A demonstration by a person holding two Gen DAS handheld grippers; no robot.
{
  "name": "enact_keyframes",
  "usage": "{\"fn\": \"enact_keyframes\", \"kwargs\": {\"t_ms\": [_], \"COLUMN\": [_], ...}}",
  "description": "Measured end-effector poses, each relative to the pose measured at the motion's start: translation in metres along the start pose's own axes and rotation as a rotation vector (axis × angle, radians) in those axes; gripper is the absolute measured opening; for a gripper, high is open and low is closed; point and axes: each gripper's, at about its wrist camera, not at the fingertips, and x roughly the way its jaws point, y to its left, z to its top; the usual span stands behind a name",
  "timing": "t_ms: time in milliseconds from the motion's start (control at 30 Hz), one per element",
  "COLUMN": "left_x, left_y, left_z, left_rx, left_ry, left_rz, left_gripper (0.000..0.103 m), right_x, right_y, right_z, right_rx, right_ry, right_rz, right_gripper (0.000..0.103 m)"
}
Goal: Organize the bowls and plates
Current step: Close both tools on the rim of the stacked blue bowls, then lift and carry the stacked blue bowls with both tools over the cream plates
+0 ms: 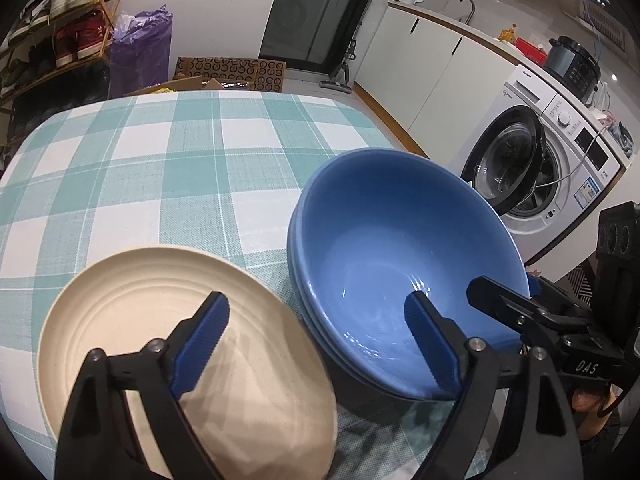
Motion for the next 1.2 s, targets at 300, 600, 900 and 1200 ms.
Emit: {"fn": "enact_keyframes", "kwargs": {"t_ms": [300, 600, 900, 1200], "left_x": [0.0, 0.0001, -0.0017, -0.0054], "left_y": [-0.0033, -0.0064, -0.0076, -0.006], "left_z": [0.0007, 0.0008, 0.0003, -0.0001], "left_rx": [0.009, 0.02, 0.03, 0.02], "left_ry": [-0.001, 0.01, 0.007, -0.001], "left_rz": [-0.052, -0.074, -0.05, -0.038], "left_gripper": [0.062, 0.049, 0.043, 0.039], "right_x": [0.0045, 0.0005, -0.0007, -0.0041], "right_y": [-0.0006, 0.0061, 0.0042, 0.0], "right_z": [0.0013, 0.002, 0.0004, -0.0017], "right_rx": [0.028, 0.021, 0.025, 0.028], "right_ry": [0.007, -0.001, -0.001, -0.01], "right_rz": [0.053, 0.06, 0.037, 0.027], "right_gripper": [0.082, 0.071, 0.065, 0.058]}}
